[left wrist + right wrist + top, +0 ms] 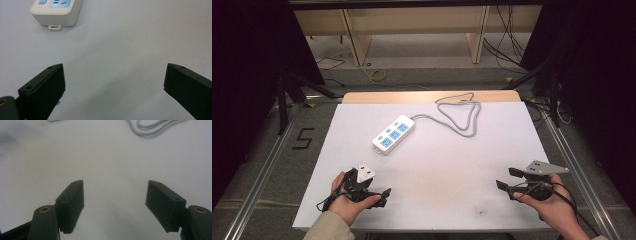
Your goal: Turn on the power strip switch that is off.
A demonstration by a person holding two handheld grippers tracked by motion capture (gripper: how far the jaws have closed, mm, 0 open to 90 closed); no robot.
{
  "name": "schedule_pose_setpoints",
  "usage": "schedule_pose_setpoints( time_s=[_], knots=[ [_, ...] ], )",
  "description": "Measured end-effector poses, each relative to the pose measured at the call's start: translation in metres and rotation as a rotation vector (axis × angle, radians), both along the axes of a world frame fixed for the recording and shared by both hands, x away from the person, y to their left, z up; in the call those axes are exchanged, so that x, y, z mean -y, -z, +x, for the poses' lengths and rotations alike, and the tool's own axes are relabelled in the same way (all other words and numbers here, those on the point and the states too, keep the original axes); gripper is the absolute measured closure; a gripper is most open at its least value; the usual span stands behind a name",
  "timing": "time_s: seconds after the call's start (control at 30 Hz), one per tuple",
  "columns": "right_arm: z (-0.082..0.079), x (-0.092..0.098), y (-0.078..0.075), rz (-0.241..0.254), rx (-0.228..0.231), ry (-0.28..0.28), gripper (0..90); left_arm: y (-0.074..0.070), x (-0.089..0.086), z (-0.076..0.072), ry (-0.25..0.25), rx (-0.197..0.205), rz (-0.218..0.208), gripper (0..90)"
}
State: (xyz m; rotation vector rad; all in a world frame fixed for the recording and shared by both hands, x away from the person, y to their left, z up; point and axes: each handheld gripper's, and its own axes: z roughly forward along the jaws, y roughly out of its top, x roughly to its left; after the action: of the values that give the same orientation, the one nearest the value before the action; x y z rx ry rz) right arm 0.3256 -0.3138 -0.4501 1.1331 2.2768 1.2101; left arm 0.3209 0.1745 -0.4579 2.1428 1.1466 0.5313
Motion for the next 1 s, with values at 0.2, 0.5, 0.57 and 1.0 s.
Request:
schedule_pose_setpoints(
  time_s=[0.2, 0.5, 0.57, 1.0],
  knots=[
    [0.000, 0.000, 0.000, 0.000, -0.004, 0.002, 31.4, -0.002, 0.001, 0.002, -0.021, 0.011, -0.019, 6.2],
    [0.000, -0.001, 0.000, -0.005, -0.002, 0.004, 31.6, -0.017, 0.003, 0.013, -0.103, 0.076, -0.046, 42.6],
    [0.000, -0.001, 0.000, -0.006, -0.002, 0.003, 31.6, -0.019, 0.003, 0.014, -0.102, 0.077, -0.048, 58.2],
    [0.000, -0.003, 0.001, -0.009, -0.002, -0.003, 31.7, -0.026, 0.017, 0.033, -0.073, 0.075, -0.044, 89.7]
  ],
)
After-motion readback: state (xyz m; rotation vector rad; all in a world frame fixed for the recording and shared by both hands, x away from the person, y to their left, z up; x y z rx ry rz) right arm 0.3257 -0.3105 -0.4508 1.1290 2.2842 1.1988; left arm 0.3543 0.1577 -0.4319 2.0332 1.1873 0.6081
